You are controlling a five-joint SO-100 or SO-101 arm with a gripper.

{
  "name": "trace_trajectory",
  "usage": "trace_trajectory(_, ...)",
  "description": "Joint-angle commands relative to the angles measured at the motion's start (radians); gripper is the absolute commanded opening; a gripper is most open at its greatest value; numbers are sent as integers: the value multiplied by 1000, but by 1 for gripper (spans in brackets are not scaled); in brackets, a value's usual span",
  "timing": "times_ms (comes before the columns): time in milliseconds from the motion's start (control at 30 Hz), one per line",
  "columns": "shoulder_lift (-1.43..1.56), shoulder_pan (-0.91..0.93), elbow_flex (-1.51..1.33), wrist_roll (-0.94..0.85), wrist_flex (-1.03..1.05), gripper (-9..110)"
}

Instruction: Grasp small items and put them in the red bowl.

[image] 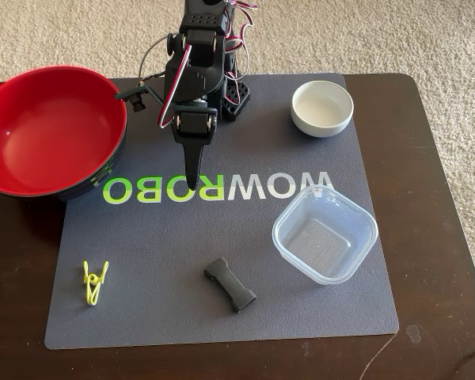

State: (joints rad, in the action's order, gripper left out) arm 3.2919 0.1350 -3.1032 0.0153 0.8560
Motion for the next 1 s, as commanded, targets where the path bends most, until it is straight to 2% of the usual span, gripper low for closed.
trace_trajectory(0, 0, 17, 25, 9, -14, 0)
trace_trajectory(500, 0, 12, 25, 23, -14, 0)
trace_trajectory(633, 3, -112, 3, 72, -81, 0)
trace_trajectory(700, 2, -109, 35, 255, -37, 0)
trace_trajectory(800, 2, -55, 75, 410, -54, 0)
trace_trajectory(833, 0, -12, 120, 583, -31, 1)
trace_trajectory(900, 0, 57, 207, 655, -15, 5)
trace_trajectory(967, 0, 114, 364, 836, 137, 13)
